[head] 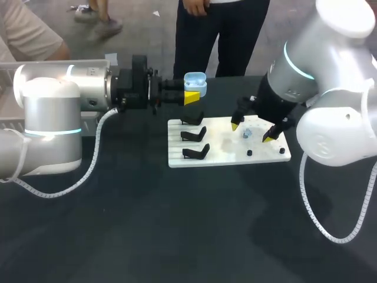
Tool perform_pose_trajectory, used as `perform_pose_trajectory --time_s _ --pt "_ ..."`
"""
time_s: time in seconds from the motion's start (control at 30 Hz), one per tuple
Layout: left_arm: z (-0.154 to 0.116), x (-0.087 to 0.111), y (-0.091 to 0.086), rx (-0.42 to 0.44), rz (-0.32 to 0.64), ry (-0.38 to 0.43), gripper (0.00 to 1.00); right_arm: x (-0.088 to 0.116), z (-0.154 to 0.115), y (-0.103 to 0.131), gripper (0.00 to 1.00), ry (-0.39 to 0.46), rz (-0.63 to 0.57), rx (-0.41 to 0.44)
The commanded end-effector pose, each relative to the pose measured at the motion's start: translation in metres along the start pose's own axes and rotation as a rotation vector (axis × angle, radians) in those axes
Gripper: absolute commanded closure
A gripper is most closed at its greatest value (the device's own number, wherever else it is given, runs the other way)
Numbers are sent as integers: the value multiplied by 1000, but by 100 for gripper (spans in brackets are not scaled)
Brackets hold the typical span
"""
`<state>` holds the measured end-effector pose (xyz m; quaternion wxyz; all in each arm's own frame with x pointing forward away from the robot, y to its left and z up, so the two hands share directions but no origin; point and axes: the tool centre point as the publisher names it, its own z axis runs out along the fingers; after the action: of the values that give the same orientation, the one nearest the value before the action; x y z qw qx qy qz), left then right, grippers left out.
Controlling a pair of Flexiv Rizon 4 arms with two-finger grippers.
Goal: Pick up each earbud case from the left stands, insert the matching earbuds, close the lid, and place the case in the box.
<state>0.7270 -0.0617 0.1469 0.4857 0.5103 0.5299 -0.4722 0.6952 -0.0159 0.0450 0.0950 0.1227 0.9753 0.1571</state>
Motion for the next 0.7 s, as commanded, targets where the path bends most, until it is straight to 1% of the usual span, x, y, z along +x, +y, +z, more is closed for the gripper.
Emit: perform_pose_trajectory --time_s 0.03,0.07,0.17,0.2,0.37,0.43,0.47,0.5,0.53,0.7 --pt "0 1 -2 -7 5 -5 100 -2 4 1 23 8 -2 0" --pt "0 1 -2 -7 5 -5 100 -3 5 1 23 9 -2 -1" --pt "0 1 -2 -7 5 -5 100 -3 6 1 33 11 0 -2" --pt "0 1 -2 -7 5 -5 100 -3 6 1 32 11 0 -2" --pt "0 1 -2 -7 5 -5 100 -4 7 1 41 17 -2 0" --pt "0 1 -2 -7 5 -5 100 -4 8 2 45 20 -4 1" --pt "0 1 -2 -7 5 -5 100 -4 9 2 49 21 -5 2" --pt "0 1 -2 -7 5 -5 100 -4 9 1 49 22 -5 2" --pt "0 1 -2 -7 5 -5 100 -4 10 1 51 23 -5 3" --pt "0 1 -2 -7 5 -5 100 -5 12 1 52 27 -7 4"
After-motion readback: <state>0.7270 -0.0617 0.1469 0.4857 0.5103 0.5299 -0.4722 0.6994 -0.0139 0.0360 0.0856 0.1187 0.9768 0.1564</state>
